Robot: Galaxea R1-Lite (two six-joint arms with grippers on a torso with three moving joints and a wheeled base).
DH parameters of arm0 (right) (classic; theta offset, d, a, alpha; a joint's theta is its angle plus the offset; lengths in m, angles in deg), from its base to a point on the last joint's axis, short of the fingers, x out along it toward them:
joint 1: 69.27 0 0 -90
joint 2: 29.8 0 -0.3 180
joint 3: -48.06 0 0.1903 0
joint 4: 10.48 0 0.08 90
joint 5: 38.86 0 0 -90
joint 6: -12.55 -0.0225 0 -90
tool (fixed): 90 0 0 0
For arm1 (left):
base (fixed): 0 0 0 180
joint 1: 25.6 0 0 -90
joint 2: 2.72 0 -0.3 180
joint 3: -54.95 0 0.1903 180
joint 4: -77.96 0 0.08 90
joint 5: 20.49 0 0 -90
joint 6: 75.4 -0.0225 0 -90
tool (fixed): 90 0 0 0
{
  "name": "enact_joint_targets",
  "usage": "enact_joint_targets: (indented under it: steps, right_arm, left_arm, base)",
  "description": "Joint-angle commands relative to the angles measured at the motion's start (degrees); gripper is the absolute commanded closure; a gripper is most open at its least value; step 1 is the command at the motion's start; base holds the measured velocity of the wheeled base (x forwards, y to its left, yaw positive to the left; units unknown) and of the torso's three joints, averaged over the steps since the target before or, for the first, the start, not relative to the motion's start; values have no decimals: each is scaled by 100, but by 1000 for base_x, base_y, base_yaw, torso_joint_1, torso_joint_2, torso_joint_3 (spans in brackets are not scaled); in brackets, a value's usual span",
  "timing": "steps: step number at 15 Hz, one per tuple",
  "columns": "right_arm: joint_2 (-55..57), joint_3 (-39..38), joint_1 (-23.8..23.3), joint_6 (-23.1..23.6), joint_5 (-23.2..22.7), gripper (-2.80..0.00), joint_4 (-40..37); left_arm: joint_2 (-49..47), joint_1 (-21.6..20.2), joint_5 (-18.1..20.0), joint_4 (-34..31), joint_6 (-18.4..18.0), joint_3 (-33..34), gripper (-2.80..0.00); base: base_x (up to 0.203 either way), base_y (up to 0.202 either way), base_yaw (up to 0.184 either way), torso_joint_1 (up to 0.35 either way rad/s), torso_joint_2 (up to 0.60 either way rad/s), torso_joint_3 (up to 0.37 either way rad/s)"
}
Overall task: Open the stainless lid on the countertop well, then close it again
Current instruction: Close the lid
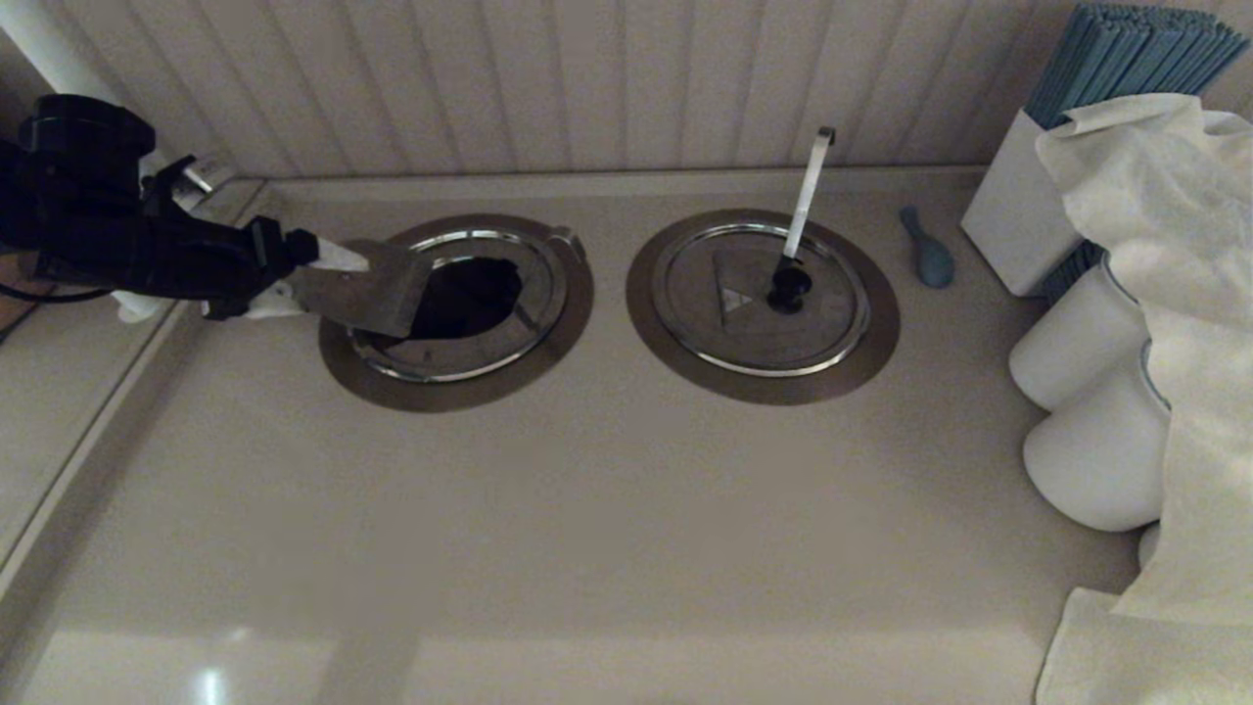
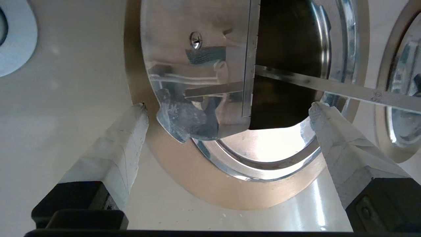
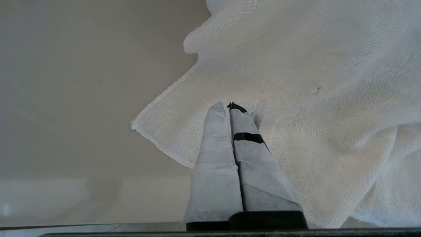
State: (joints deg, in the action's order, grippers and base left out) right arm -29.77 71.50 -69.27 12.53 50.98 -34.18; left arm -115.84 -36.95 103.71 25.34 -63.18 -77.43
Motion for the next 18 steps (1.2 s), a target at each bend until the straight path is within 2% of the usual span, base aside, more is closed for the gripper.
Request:
enact_joint_targets:
  steps: [1, 4, 6, 11, 18]
  right_arm:
    - [-2, 1, 0, 2, -2, 0, -2]
    - [1, 1, 0, -1, -2, 0, -2]
    - [0, -6, 0, 1, -2, 0, -2]
    - [-2, 1, 0, -6, -2, 0, -2]
    - [-2, 0, 0, 1, -2, 0, -2]
  left_arm:
    - [62, 16, 66, -4, 76, -6, -280]
    - [30, 36, 165, 591, 420, 156, -280]
    - [30, 40, 174, 710, 456, 205, -280]
    - [130, 121, 175, 712, 466, 237, -280]
    - [804, 444, 175, 720, 483, 553, -280]
  base:
    - [0, 0, 0, 0, 0, 0]
    - [0, 0, 0, 0, 0, 0]
    - [0, 0, 0, 0, 0, 0]
    - [0, 0, 0, 0, 0, 0]
    - [0, 0, 0, 0, 0, 0]
